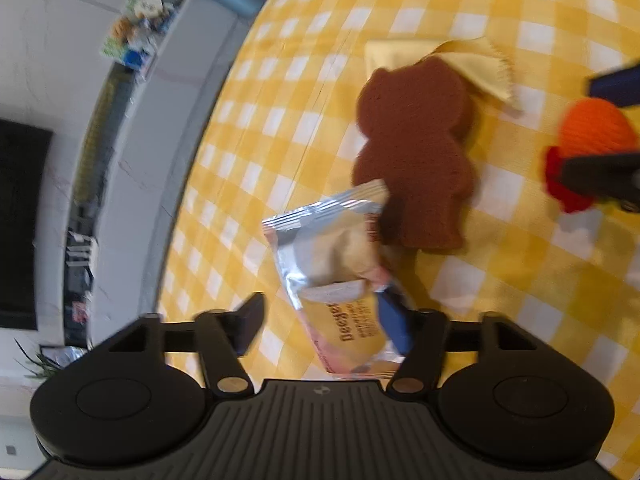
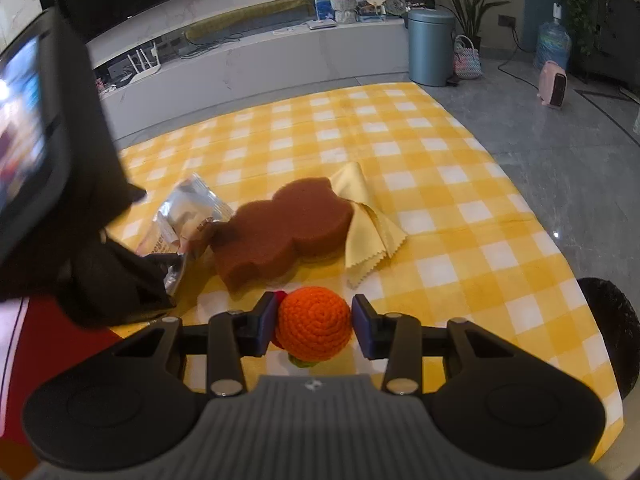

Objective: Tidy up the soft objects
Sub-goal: 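Grasp the silver Deeye snack bag with the left gripper while the right gripper holds the fruit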

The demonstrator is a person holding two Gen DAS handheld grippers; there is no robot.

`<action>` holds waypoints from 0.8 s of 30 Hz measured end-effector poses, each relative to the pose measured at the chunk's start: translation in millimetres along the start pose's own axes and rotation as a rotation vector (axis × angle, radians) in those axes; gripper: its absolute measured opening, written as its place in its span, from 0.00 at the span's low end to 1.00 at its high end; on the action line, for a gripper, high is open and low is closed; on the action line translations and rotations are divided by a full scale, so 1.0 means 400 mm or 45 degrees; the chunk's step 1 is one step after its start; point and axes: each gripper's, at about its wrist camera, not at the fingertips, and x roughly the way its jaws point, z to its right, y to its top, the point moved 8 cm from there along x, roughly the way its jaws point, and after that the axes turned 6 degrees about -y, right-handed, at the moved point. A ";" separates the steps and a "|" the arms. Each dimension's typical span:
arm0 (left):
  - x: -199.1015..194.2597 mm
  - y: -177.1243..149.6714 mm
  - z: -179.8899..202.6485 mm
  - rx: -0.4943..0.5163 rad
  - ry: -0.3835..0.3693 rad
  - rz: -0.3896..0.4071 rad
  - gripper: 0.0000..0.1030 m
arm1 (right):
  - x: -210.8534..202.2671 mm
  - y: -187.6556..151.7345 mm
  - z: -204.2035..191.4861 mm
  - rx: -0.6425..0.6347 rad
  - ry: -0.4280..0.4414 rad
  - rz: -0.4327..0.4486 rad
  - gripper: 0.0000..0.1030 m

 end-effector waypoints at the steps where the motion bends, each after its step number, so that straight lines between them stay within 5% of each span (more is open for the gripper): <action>1: 0.008 0.000 -0.013 -0.009 -0.029 -0.022 0.87 | 0.000 -0.003 0.001 -0.002 -0.003 -0.003 0.40; 7: 0.052 -0.012 -0.081 -0.236 -0.333 -0.088 0.91 | -0.002 -0.002 0.007 0.013 0.016 -0.003 0.40; 15: 0.069 -0.071 -0.104 -0.404 -0.740 0.076 0.95 | 0.002 -0.001 0.007 0.016 0.026 -0.011 0.40; 18: 0.088 -0.087 -0.090 -0.437 -0.788 0.070 1.00 | 0.002 -0.001 0.009 0.026 0.026 -0.015 0.40; 24: 0.114 -0.068 -0.074 -0.392 -0.724 0.004 0.97 | 0.006 -0.004 0.006 0.012 0.025 -0.020 0.40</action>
